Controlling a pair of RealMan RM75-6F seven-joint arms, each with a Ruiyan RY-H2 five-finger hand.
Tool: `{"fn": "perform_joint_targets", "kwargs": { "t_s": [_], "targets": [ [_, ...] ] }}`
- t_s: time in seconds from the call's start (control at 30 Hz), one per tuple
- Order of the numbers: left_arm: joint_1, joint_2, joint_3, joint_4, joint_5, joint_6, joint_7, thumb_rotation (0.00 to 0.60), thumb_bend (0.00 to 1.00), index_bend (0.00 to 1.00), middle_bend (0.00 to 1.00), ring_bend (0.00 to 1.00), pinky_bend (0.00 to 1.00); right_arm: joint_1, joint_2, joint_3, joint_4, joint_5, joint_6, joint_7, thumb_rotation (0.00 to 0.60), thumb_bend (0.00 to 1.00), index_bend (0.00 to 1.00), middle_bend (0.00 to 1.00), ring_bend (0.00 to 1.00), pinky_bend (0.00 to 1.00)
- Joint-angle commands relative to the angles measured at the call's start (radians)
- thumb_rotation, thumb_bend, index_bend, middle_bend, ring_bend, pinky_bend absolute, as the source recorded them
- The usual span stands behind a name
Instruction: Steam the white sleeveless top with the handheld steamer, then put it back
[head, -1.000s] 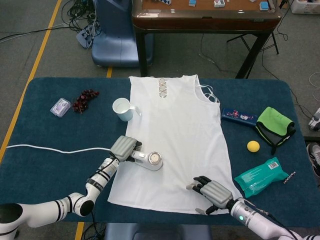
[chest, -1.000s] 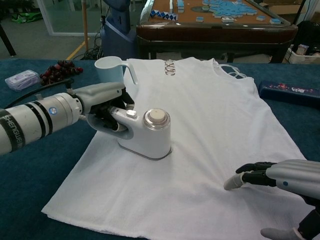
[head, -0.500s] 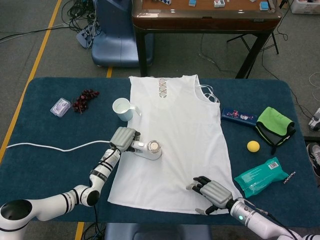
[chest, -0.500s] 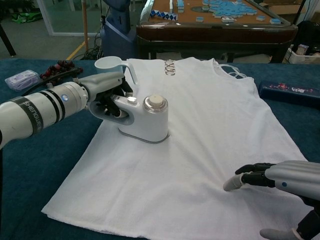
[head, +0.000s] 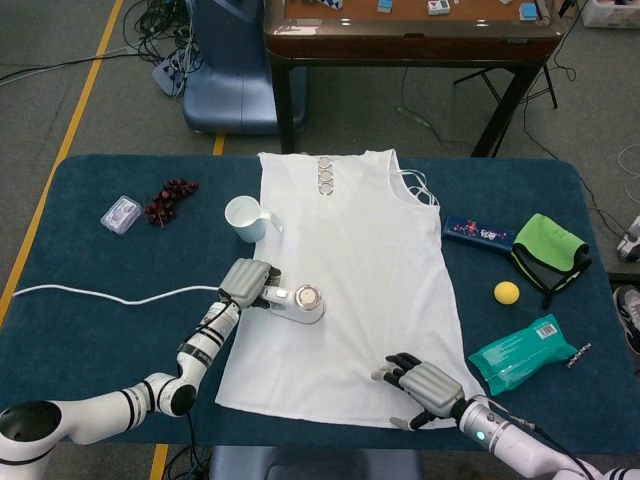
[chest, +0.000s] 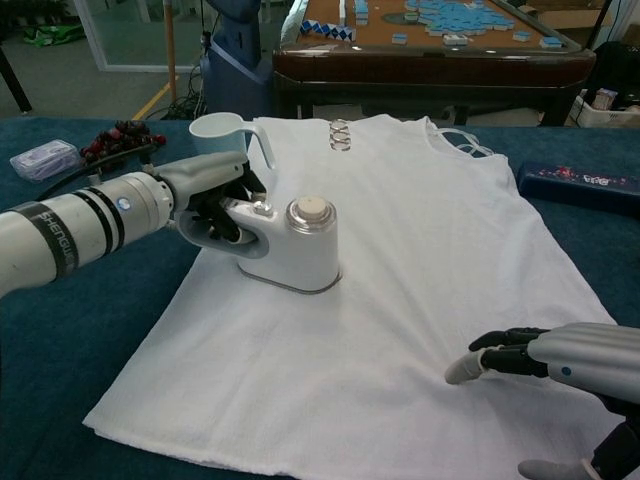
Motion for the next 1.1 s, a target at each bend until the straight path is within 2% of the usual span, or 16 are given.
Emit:
{"fn": "perform_joint_targets", "kwargs": {
  "t_s": [0.03, 0.23, 0.7, 1.1],
  "targets": [
    [0.006, 0.007, 0.017, -0.029, 0.014, 0.008, 0.014, 0.600, 0.28, 0.70, 0.86, 0.76, 0.81, 0.000, 0.001, -0.001, -0.001, 0.001, -0.001, -0.002, 0.407, 0.34, 0.14, 0.18, 0.05, 0.04],
    [0.006, -0.007, 0.031, -0.076, 0.011, 0.027, 0.064, 0.600, 0.28, 0.70, 0.86, 0.76, 0.81, -0.003, 0.004, -0.006, -0.006, -0.001, 0.002, -0.005, 0.405, 0.34, 0.14, 0.18, 0.05, 0.04],
    [-0.033, -0.080, -0.002, -0.069, -0.038, 0.048, 0.147, 0.600, 0.28, 0.70, 0.86, 0.76, 0.81, -0.006, 0.009, -0.015, -0.014, -0.015, 0.011, -0.001, 0.406, 0.34, 0.14, 0.18, 0.05, 0.04],
    [-0.002, -0.019, 0.005, -0.054, -0.056, 0.045, 0.128, 0.600, 0.28, 0.70, 0.86, 0.76, 0.81, -0.006, 0.000, -0.005, -0.005, -0.009, 0.016, -0.003, 0.407, 0.34, 0.13, 0.18, 0.05, 0.04]
  ]
}}
